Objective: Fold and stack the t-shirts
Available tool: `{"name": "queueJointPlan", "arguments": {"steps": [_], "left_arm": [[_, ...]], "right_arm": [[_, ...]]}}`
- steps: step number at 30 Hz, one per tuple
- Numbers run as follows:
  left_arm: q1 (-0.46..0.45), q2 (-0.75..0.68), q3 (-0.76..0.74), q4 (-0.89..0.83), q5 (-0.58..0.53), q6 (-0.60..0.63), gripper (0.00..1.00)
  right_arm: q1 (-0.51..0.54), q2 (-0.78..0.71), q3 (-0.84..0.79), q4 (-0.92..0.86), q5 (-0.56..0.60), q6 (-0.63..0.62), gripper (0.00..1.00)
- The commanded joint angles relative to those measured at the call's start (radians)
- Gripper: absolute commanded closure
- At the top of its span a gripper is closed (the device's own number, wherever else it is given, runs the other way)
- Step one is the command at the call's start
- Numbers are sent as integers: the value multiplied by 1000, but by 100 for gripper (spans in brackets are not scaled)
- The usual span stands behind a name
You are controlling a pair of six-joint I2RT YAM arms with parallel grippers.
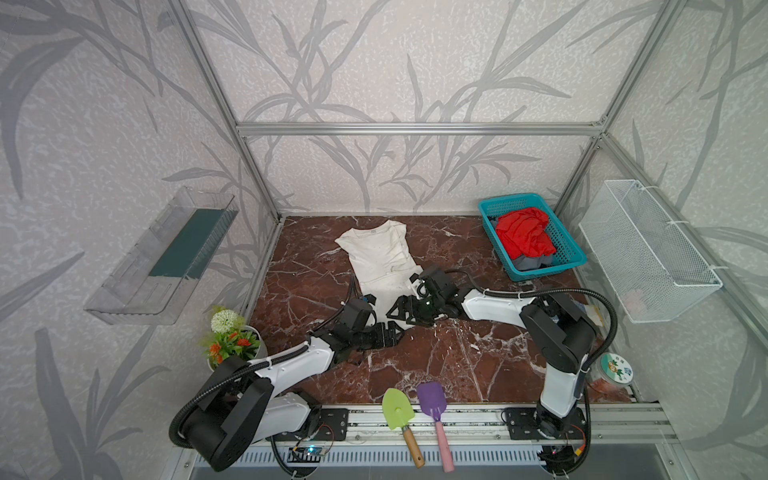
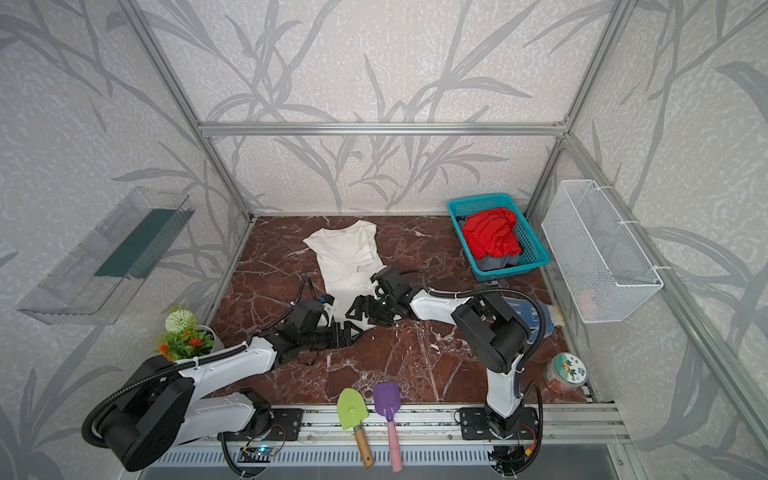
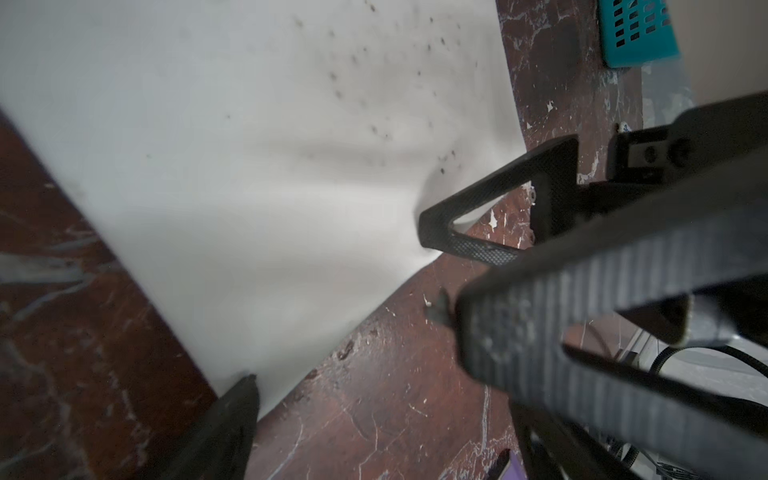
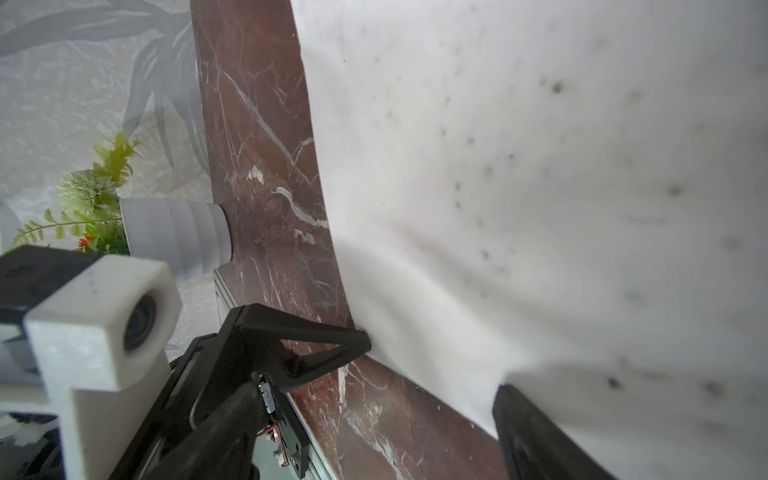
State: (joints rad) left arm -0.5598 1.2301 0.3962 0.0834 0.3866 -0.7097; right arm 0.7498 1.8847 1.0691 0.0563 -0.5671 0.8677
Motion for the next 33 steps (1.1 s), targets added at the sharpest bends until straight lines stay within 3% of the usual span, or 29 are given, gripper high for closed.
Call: {"name": "queueJointPlan", "arguments": {"steps": [1,19,26,33], "left_arm": [[6,4,-26,-79,4,12,6],[11,-106,-31,-225,-7,24,6],[26,-188,-15,-305,-29,32,6],[36,-269,101,-505,-138,55,6]], "right_arm": [[-15,19,-32,58,4,20,12],[-120,-98,-268,59,-28,11,12],[-161,-270,-228,-181,31,-117,12],[-247,-390,-212,-373,80,-223,12]]}}
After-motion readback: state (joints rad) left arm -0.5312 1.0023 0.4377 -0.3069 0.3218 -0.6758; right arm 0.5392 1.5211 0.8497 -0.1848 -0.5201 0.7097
